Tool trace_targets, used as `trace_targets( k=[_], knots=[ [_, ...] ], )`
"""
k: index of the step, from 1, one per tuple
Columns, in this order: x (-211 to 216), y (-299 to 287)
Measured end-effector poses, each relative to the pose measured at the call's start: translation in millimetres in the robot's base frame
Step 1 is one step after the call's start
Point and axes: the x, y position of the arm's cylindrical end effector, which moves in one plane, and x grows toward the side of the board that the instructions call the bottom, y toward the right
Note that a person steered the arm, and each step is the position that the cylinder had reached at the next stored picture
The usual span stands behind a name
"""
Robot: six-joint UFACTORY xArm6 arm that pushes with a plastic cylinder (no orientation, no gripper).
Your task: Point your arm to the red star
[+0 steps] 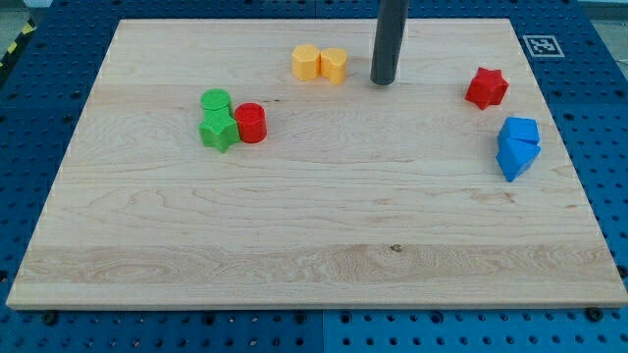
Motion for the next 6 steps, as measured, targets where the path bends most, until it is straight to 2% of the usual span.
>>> trace_targets(
  k=[1, 3, 5, 6],
  knots=[
    [-2, 38],
    [-46, 65],
    [-36, 165],
    [-10, 177]
  ],
)
